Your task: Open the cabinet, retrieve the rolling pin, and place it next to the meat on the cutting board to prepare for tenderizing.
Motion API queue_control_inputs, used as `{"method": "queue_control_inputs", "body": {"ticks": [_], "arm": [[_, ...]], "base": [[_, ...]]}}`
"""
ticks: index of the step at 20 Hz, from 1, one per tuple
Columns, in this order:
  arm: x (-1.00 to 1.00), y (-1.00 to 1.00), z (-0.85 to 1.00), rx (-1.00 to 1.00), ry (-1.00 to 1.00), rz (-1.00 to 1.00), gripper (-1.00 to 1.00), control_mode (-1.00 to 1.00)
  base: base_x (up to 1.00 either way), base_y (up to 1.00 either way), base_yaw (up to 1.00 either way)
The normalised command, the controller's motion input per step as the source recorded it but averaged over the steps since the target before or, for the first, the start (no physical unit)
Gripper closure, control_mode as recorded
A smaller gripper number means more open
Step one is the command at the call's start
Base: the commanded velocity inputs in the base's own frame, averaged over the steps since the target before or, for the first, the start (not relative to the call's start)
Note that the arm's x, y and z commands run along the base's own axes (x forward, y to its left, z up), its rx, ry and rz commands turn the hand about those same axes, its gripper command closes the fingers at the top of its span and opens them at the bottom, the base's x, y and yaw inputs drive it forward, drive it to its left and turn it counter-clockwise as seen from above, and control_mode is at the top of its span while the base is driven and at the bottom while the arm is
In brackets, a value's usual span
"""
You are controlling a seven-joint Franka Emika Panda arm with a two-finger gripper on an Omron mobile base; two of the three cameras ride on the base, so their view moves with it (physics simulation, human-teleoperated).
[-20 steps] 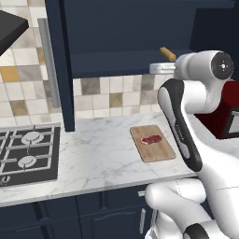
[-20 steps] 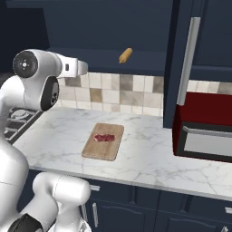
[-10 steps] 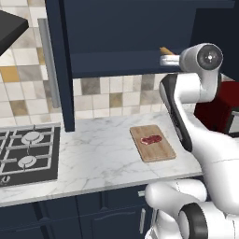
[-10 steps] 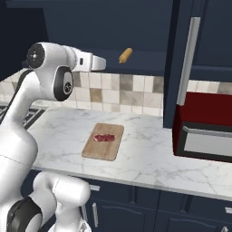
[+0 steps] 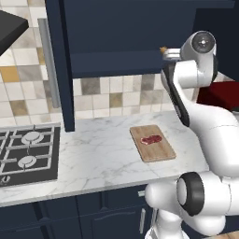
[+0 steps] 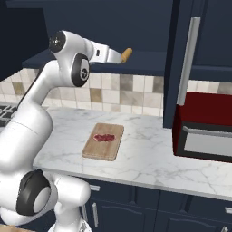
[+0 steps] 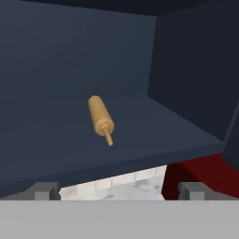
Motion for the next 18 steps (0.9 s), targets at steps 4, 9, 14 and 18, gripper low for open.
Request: {"method": "queue_control_inputs", "body": {"ticks": [4, 9, 14, 18], "arm": [[0.30, -0.34, 0.00, 0.01, 0.04, 0.04, -1.00, -1.00], [0.24, -0.25, -0.01, 0.01, 0.00, 0.06, -1.00, -1.00], [0.04, -0.07, -0.15, 0.01, -0.12, 0.08, -1.00, -1.00], [0.00, 0.00, -0.10, 0.01, -0.09, 0.10, -1.00, -1.00]], "base": [[0.00, 0.00, 0.00], [0.00, 0.00, 0.00], [0.00, 0.00, 0.00], [0.00, 0.00, 0.00]]}}
